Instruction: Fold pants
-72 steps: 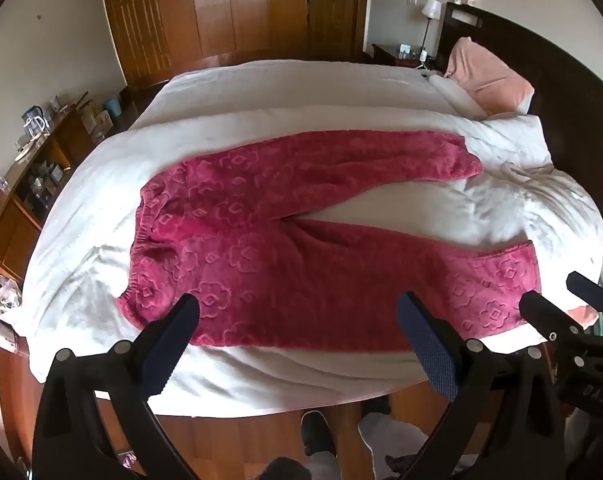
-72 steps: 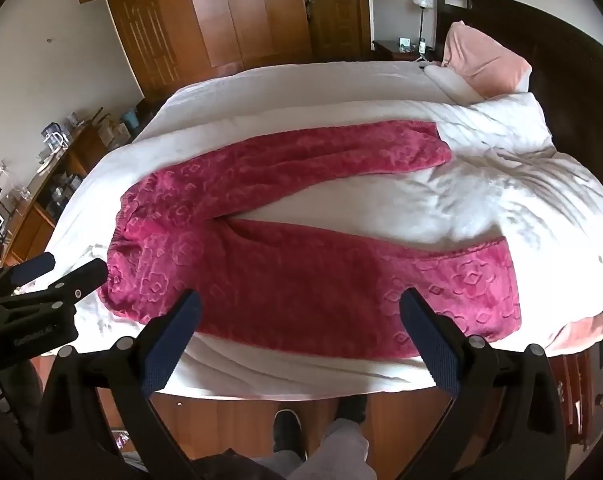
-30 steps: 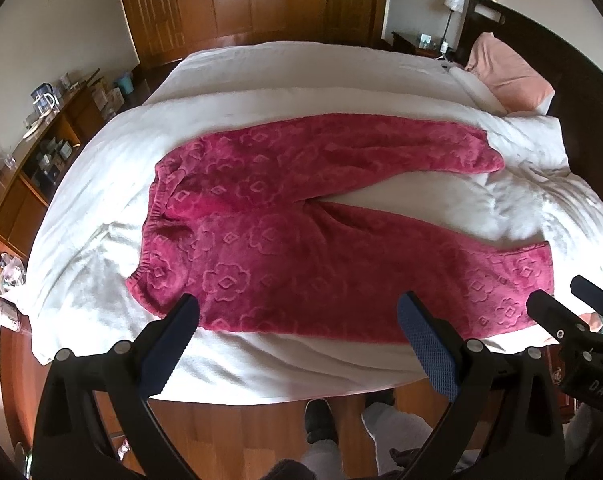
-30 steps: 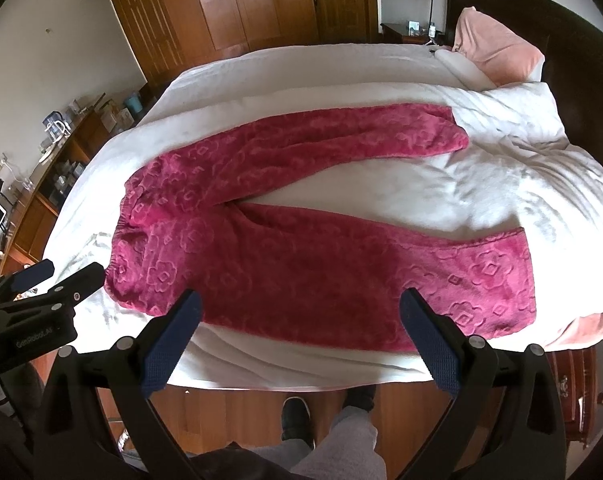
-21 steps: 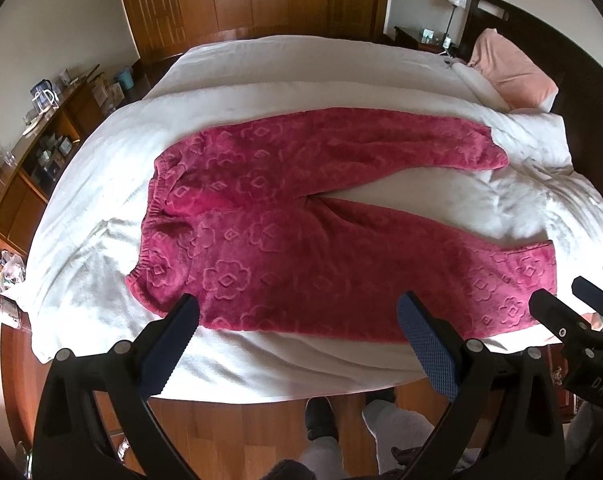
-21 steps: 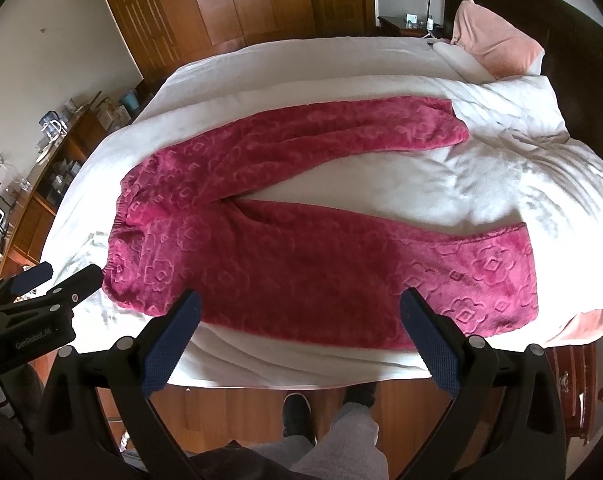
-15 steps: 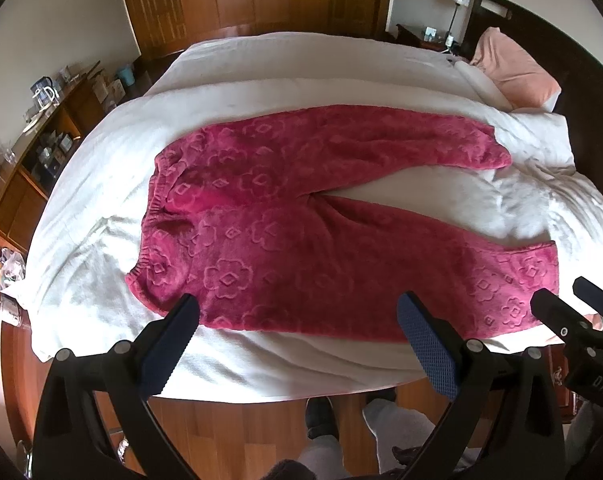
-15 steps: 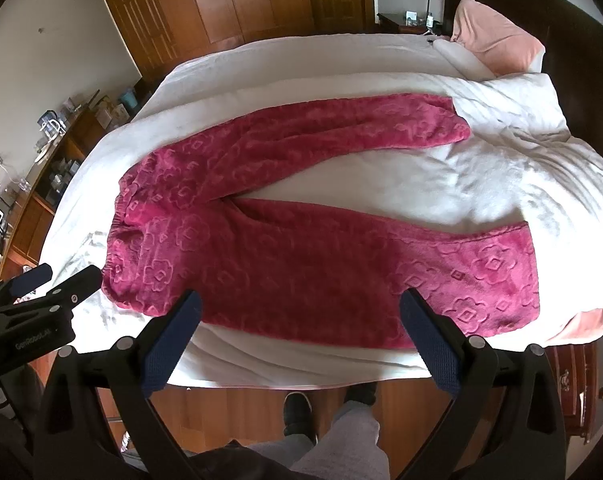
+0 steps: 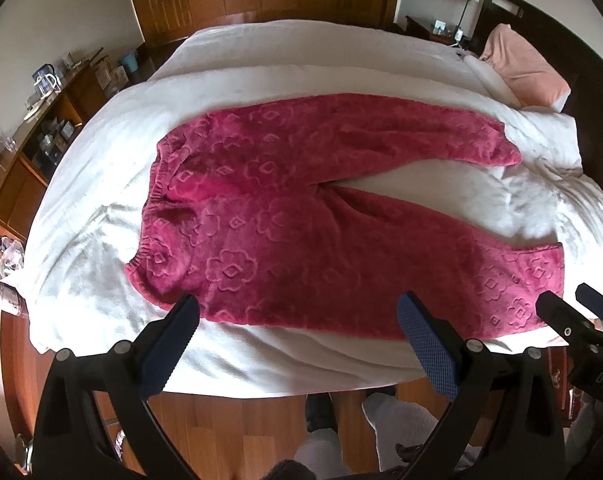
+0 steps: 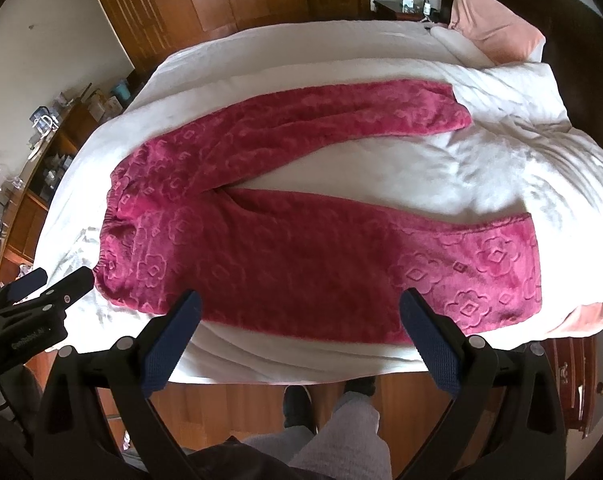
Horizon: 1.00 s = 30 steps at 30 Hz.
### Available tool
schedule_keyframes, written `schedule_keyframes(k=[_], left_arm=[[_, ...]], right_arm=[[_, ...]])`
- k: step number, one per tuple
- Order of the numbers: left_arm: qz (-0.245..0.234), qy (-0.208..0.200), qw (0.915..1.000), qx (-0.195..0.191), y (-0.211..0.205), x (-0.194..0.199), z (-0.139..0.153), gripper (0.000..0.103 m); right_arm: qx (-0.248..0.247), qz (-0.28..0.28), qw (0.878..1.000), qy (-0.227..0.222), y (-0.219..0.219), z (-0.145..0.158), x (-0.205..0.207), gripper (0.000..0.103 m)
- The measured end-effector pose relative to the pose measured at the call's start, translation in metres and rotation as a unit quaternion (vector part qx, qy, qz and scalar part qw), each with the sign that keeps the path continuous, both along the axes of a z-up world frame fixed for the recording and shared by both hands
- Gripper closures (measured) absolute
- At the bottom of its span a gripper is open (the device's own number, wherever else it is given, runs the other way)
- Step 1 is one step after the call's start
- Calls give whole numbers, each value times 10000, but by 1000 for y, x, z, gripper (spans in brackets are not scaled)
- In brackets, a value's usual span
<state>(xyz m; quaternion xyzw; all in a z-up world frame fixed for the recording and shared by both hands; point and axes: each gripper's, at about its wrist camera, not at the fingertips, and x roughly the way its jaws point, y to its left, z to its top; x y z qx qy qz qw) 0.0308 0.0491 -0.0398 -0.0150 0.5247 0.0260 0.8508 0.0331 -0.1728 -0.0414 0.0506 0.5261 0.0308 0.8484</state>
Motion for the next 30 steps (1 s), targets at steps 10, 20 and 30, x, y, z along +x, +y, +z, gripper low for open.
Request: schedule_keyframes(k=[10, 20, 30], left_arm=[[76, 273, 9996, -6, 2, 20, -19, 5], [430, 610, 9970, 184, -1, 71, -38, 5], [1033, 989, 9892, 314, -1, 152, -56, 5]], right_arm=[[88, -443, 9986, 282, -33, -14, 8, 3], [389, -910, 9941, 434, -98, -33, 74, 3], [468, -1093, 9912, 574, -164, -56, 185, 3]])
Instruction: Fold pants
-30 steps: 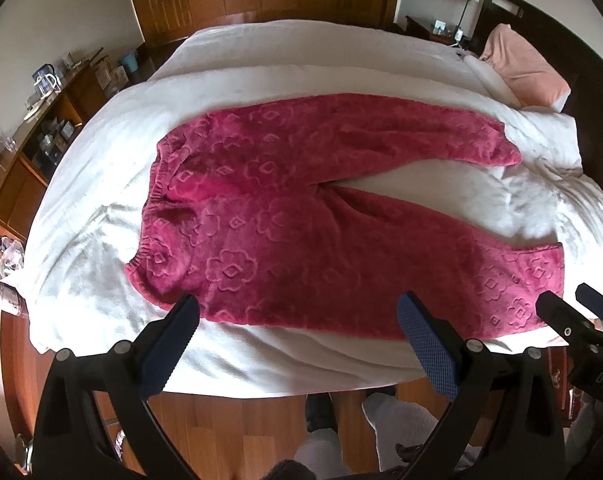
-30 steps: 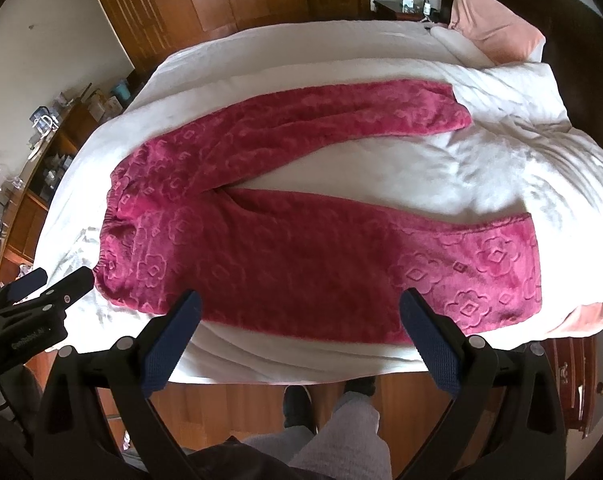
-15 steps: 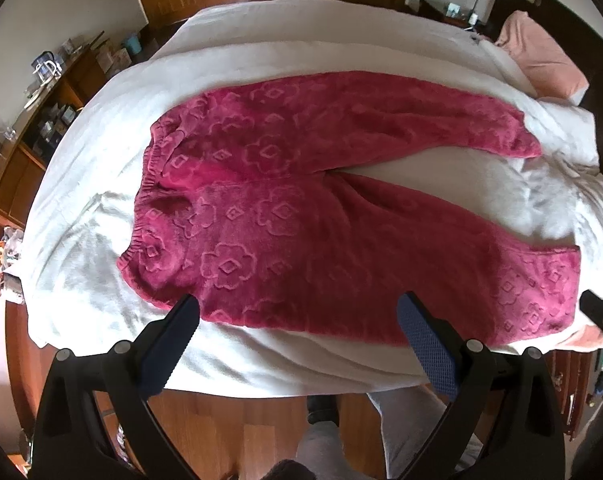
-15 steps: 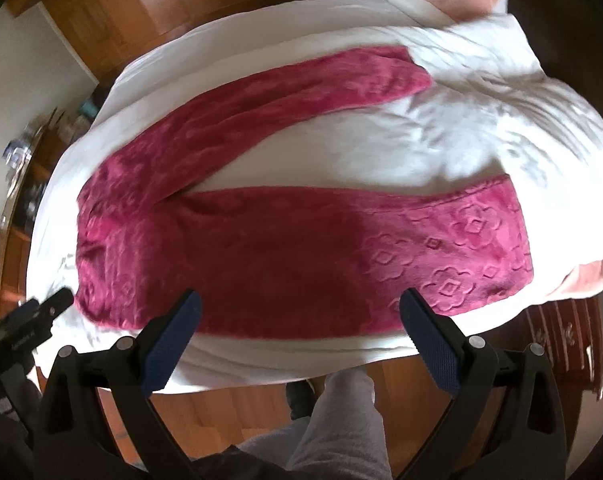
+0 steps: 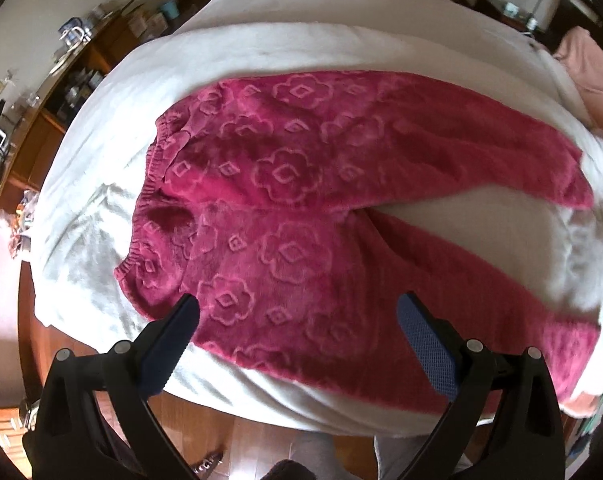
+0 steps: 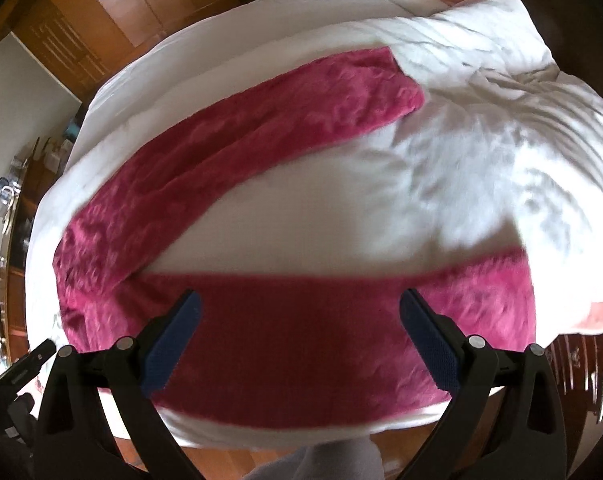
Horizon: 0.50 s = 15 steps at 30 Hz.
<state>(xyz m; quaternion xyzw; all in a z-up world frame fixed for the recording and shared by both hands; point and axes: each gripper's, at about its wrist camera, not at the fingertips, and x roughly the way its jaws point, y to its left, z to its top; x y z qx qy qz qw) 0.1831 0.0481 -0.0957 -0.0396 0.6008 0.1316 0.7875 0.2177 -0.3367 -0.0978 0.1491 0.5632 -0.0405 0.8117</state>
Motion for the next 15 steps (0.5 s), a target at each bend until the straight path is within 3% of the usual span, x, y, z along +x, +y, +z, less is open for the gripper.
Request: schedule_keyframes(k=[15], left_arm=[[630, 435, 9968, 226, 7, 94, -26, 5]], right_arm=[[-33, -271, 9996, 102, -84, -24, 158, 3]])
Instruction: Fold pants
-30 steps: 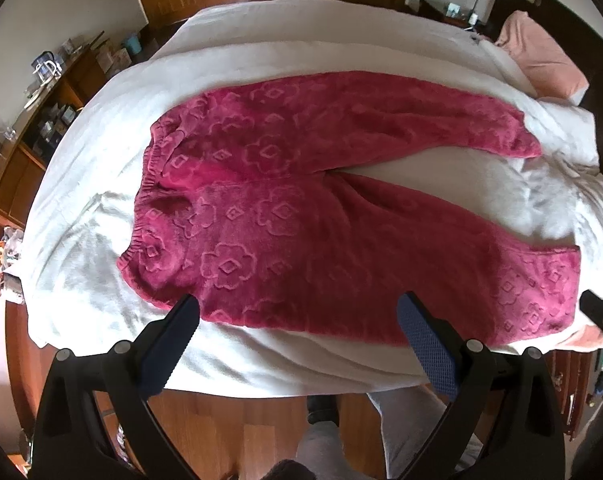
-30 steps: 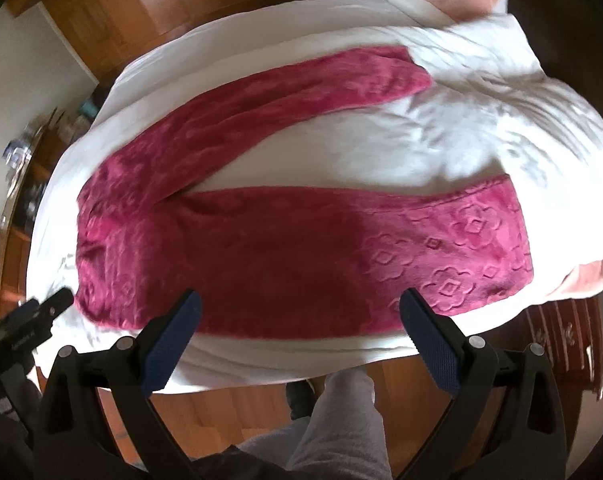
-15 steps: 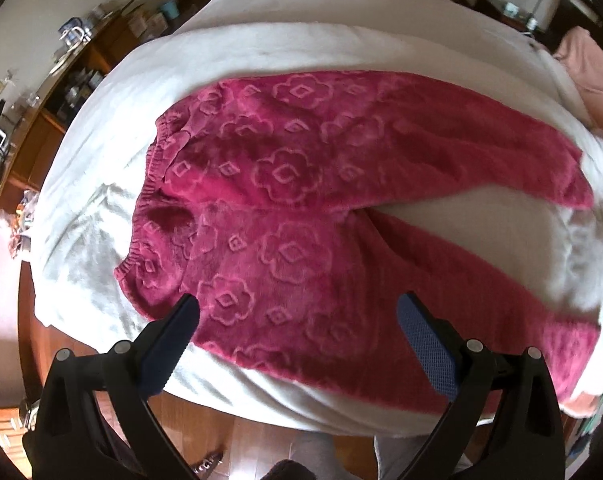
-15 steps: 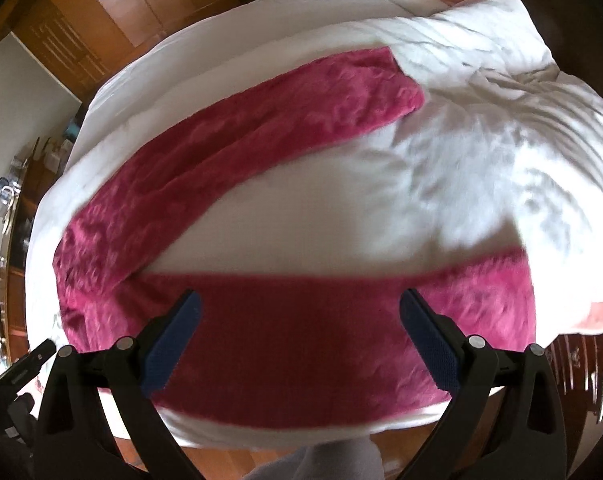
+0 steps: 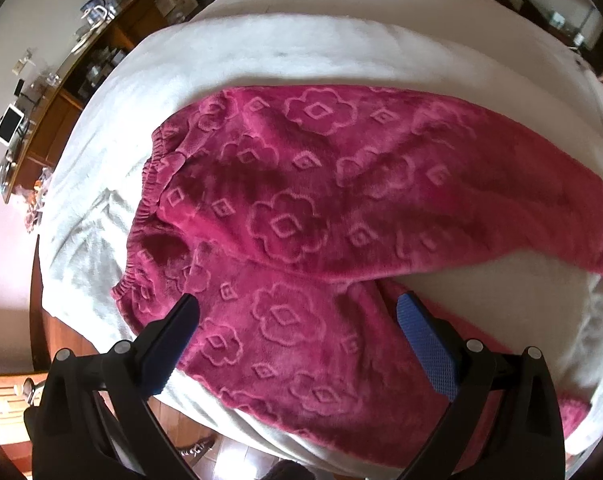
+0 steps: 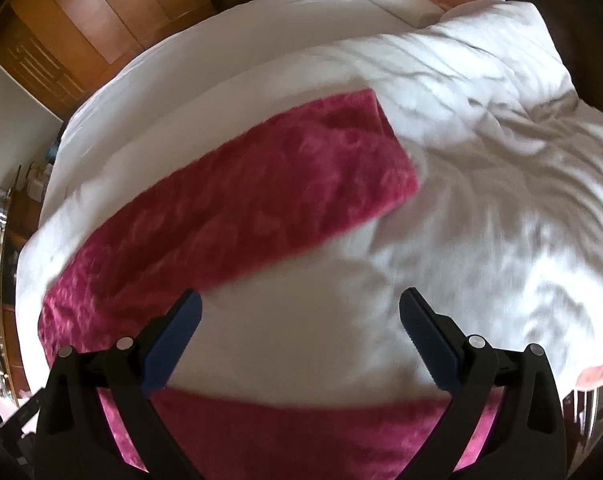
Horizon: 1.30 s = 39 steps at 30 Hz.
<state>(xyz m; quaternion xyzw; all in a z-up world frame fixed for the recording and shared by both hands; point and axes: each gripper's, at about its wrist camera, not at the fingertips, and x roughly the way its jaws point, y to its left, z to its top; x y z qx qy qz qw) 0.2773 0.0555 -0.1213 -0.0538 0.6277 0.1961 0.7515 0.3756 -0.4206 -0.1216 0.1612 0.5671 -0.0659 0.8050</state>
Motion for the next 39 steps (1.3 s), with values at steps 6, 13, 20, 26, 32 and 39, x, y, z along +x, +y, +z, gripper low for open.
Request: schedule_keyframes(k=[6, 13, 20, 26, 32, 39], left_arm=[[240, 161, 9996, -62, 8, 25, -16, 5], [529, 344, 9980, -96, 23, 34, -31, 5], [761, 468, 9960, -40, 39, 33, -39, 5], [886, 473, 9949, -49, 51, 35, -41, 5], [886, 430, 9951, -76, 62, 42, -42, 5], [876, 413, 9947, -332, 78, 59, -54, 5]], right_arm=[[105, -138, 9995, 251, -21, -23, 68, 3], [305, -501, 9957, 723, -42, -62, 146, 3], [621, -804, 9892, 1058, -41, -94, 202, 3], [569, -1058, 9832, 1372, -35, -119, 231, 15], [131, -1075, 9796, 1694, -29, -138, 243, 28], [-115, -990, 9807, 1680, -31, -129, 230, 69]])
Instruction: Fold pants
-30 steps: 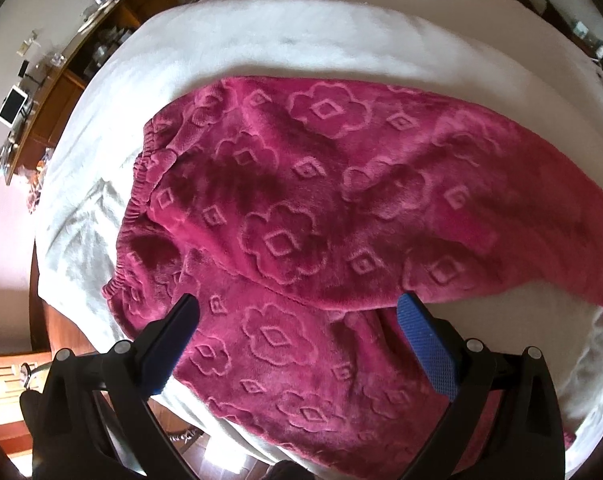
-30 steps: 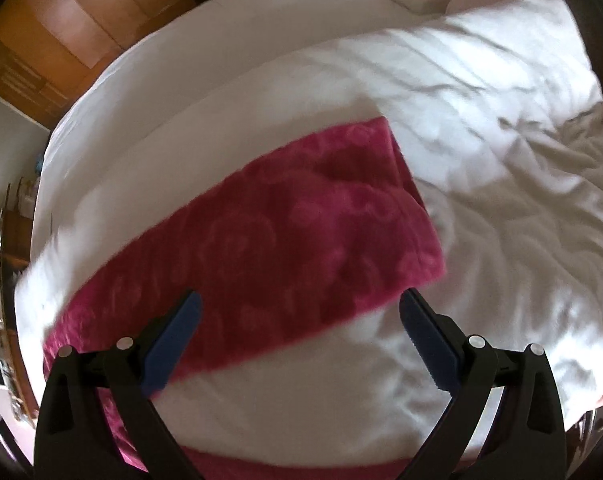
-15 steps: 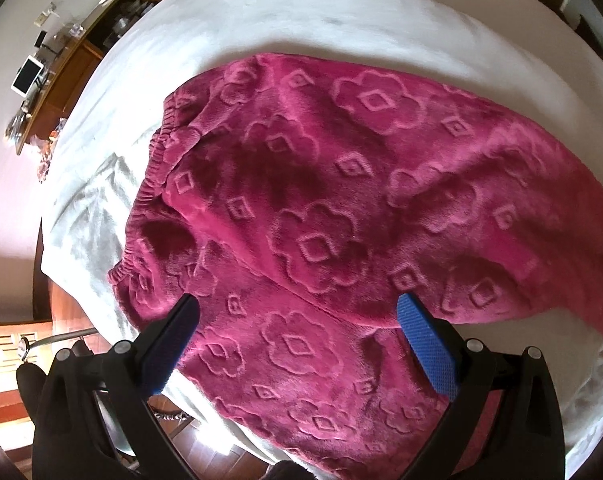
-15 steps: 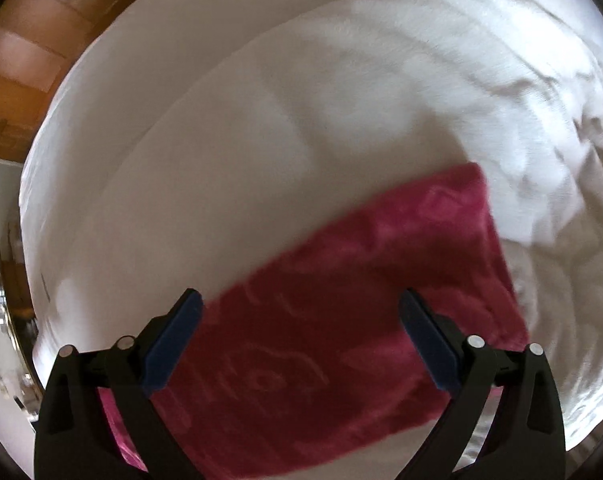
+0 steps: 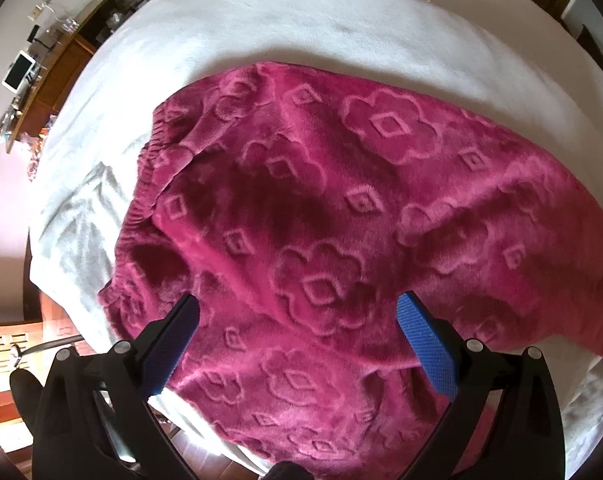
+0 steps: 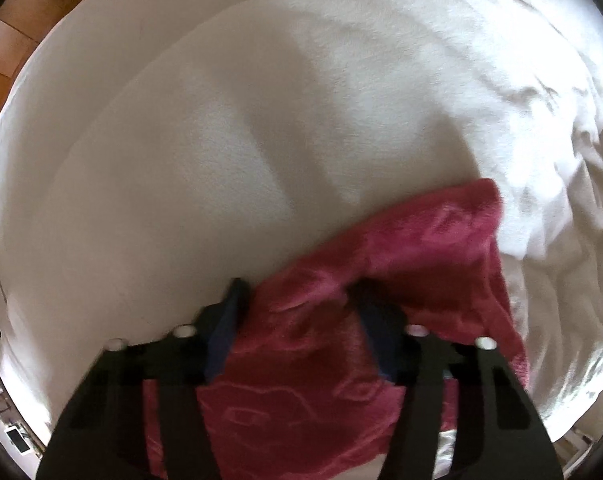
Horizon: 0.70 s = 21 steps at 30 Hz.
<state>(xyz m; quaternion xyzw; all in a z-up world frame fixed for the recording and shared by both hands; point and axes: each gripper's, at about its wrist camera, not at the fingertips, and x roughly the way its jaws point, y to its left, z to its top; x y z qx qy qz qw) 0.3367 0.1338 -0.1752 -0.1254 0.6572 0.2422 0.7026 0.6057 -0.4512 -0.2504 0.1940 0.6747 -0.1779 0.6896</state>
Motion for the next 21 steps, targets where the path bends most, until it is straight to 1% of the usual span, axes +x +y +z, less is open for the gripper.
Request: schedule_keyframes(k=[1, 2, 5, 7, 9, 11, 13, 15, 17, 21], left_arm=[[8, -10, 10000, -57, 3, 4, -2, 5], [23, -23, 9999, -125, 7, 9, -4, 5], [122, -125, 9993, -342, 23, 28, -7, 5], [249, -233, 9984, -456, 35, 38, -8, 5], [470, -384, 9956, -711, 52, 49, -9, 5], [752, -562, 9903, -1022, 72, 59, -11, 5], [968, -673, 9856, -1209, 87, 67, -13, 5], [1155, -720, 9829, -1237, 102, 76, -16, 5], [1318, -698, 9824, -1123, 116, 84, -19, 5], [1680, -626, 9766, -1185, 141, 93, -29, 5]], right_arm=[[53, -42, 10000, -25, -2, 2, -4, 78], [170, -96, 9998, -68, -4, 5, -9, 85], [271, -140, 9993, -233, -9, 15, -23, 91], [260, -149, 9988, -377, -10, 23, -34, 92], [223, -152, 9983, -516, -11, 33, -50, 93], [210, -187, 9978, -599, -10, 39, -64, 94], [202, -257, 9971, -682, -10, 44, -80, 95], [171, -322, 9965, -748, -17, 46, -87, 96], [105, -370, 9959, -820, -20, 49, -101, 97], [-70, -437, 9946, -934, -23, 56, -125, 97]])
